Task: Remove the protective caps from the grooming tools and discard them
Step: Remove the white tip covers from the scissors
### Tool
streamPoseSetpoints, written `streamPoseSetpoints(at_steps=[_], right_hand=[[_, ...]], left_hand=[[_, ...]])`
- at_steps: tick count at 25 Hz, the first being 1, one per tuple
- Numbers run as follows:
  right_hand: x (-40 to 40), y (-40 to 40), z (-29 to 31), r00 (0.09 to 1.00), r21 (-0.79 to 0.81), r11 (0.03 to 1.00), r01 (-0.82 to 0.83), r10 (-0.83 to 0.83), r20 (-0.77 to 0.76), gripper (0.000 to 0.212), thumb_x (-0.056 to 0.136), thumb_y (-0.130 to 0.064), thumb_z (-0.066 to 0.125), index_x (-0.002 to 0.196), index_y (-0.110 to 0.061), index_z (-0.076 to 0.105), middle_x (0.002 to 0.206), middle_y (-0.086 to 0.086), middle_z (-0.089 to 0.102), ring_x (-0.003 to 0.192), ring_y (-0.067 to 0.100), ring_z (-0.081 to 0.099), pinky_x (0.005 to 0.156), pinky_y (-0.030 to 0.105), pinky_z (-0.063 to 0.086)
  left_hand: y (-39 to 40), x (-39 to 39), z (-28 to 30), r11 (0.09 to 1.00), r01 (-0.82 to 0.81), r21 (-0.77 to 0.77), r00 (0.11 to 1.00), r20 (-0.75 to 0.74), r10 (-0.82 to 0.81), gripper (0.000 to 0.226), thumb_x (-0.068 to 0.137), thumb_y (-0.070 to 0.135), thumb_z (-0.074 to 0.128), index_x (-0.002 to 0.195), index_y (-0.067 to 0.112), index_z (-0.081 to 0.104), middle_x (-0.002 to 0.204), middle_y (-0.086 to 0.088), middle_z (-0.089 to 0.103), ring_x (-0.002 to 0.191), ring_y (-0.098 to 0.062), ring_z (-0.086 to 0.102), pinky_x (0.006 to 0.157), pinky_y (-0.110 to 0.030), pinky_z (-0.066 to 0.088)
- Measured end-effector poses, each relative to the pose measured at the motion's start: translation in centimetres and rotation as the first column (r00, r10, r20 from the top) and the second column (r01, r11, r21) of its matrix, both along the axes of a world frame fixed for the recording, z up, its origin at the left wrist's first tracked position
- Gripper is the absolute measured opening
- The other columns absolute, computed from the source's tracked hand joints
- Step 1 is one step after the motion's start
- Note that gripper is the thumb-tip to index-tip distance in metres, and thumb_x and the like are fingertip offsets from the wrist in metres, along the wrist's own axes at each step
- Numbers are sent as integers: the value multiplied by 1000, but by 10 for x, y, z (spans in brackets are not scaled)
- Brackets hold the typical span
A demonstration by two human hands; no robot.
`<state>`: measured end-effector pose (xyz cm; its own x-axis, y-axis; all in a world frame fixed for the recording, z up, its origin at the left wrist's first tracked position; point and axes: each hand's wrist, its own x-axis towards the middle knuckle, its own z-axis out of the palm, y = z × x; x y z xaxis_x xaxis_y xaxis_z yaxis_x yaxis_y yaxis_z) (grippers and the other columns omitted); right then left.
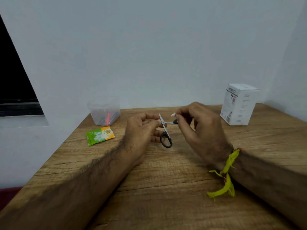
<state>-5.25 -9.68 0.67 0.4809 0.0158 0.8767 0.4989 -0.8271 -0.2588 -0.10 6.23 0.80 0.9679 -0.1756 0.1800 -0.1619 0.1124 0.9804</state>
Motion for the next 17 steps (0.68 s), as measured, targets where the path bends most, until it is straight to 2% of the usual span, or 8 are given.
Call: streamPoseSetpoints(at_steps=[4, 8, 12, 15, 17], right_hand=[[1, 4, -5, 999, -25, 999, -34, 35, 15, 2, 92, -6, 66, 92, -6, 68, 84, 0, 61, 74, 9, 53, 69, 15, 42], [2, 4, -4, 998, -21, 998, -55, 55, -6, 4, 93, -9, 65, 93, -6, 68, 84, 1, 61, 74, 13, 56, 68, 27, 49], [0, 9, -3, 996, 114, 993, -35, 45, -81, 5, 95, -11, 63, 92, -9, 68, 85, -3, 65, 77, 9, 59, 67, 17, 44], [-4, 13, -2, 979, 214, 974, -72, 110, -171, 7, 96, -12, 63, 93, -11, 69, 86, -7, 69, 83, 6, 64, 67, 13, 47], [-3, 15, -4, 961, 304, 950, -73, 149, -234, 8, 95, -12, 65, 90, -13, 70, 83, -8, 70, 82, 5, 66, 67, 19, 54]], left_hand=[[1, 0, 1, 1000, -8, 14, 998, -62, 9, 14, 90, -1, 61, 100, 4, 69, 80, -12, 76, 54, -16, 66, 48, -26, 52], [0, -3, 6, 999, -34, 34, 995, -92, 37, 20, 93, 2, 60, 112, 8, 65, 84, -13, 74, 58, -16, 67, 44, -24, 44], [0, -3, 6, 997, -59, -47, 991, -125, 53, 23, 99, 5, 55, 122, 6, 55, 84, -12, 70, 64, -17, 69, 59, -27, 57], [0, -3, 7, 984, -74, -162, 988, -144, 50, 11, 101, 2, 53, 110, 0, 59, 80, -14, 66, 65, -18, 67, 66, -30, 61], [1, -1, 5, 973, -112, -202, 985, -155, 81, 9, 100, 1, 55, 99, -1, 64, 81, -15, 67, 68, -19, 68, 68, -30, 63]])
